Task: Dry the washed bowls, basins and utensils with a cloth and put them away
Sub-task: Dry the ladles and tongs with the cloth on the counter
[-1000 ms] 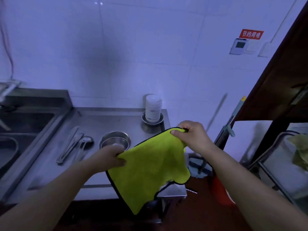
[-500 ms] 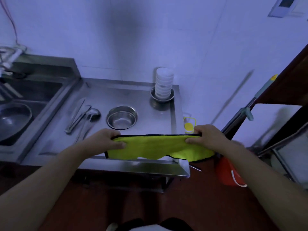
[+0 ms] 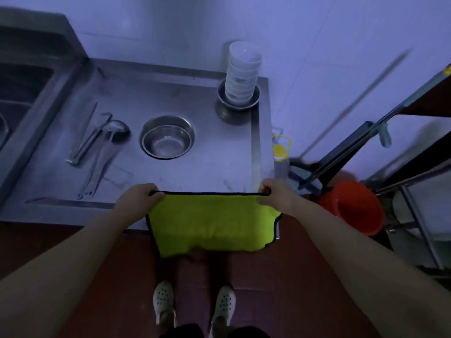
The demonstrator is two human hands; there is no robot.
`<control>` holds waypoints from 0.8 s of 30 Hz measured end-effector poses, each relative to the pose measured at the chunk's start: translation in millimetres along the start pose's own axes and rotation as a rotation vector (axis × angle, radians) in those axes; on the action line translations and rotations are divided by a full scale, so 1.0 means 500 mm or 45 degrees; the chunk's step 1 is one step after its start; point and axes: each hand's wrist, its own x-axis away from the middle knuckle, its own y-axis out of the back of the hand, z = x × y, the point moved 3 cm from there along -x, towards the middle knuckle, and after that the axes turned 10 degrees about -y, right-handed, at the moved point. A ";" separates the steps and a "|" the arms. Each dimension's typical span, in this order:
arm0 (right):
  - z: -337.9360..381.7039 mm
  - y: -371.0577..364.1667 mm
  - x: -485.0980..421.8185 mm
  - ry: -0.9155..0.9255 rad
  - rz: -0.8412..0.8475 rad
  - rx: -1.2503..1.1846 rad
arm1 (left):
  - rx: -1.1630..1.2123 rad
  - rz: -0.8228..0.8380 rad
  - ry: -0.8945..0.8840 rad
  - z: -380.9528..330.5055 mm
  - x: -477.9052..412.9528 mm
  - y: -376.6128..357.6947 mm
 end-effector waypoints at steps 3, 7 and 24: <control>-0.002 -0.016 -0.043 -0.021 -0.126 0.023 | -0.099 -0.087 0.019 0.010 -0.036 -0.006; 0.002 -0.013 -0.077 -0.013 -0.243 -0.013 | -0.117 -0.202 0.038 0.011 -0.084 0.004; -0.115 -0.185 0.029 0.268 -0.178 0.547 | -0.661 0.069 -0.362 0.085 0.065 -0.134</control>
